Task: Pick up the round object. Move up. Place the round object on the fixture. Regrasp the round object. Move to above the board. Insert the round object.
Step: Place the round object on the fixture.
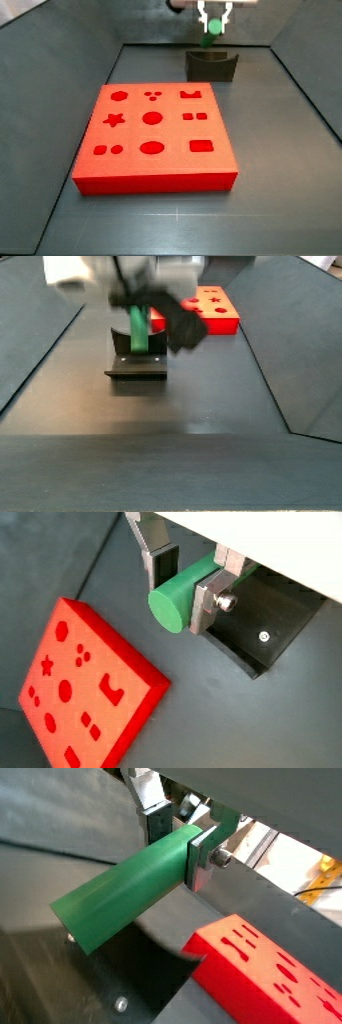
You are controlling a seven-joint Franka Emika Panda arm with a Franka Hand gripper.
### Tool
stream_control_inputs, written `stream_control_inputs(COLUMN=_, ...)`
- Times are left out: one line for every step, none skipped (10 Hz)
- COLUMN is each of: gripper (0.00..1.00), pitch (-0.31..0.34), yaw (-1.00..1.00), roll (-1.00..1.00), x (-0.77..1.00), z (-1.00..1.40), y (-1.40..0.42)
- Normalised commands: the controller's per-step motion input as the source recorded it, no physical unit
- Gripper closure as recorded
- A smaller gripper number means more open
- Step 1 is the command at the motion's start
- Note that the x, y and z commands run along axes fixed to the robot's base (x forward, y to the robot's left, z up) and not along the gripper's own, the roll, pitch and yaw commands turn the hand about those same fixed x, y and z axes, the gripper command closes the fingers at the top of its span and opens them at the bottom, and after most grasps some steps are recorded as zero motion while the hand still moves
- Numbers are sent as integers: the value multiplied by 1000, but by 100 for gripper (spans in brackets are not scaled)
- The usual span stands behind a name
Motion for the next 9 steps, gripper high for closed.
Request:
stream_control_inputs(gripper=100, pitch=42, yaw=-184, roll=-281, x=160, z=-1000, y=139)
stream_control_inputs(gripper=100, pitch=12, yaw=-175, roll=-190, x=166, z=-976, y=129)
stream_control_inputs(gripper=100, pitch=0, yaw=-165, roll=-157, x=142, z=-824, y=112)
stream_control_inputs(gripper=100, pitch=-33, yaw=-134, roll=-85, x=98, z=-496, y=105)
stream_control_inputs(gripper=100, pitch=-45, yaw=-122, roll=-64, x=72, z=-435, y=139)
stream_control_inputs(gripper=100, pitch=-45, yaw=-122, roll=-64, x=72, z=-435, y=139)
stream_control_inputs(gripper=100, pitch=-49, yaw=-113, roll=-57, x=63, z=-436, y=161)
stream_control_inputs(gripper=100, pitch=-51, yaw=-115, roll=-58, x=68, z=-430, y=158)
stream_control_inputs(gripper=100, pitch=-53, yaw=-107, roll=-59, x=71, z=-419, y=162)
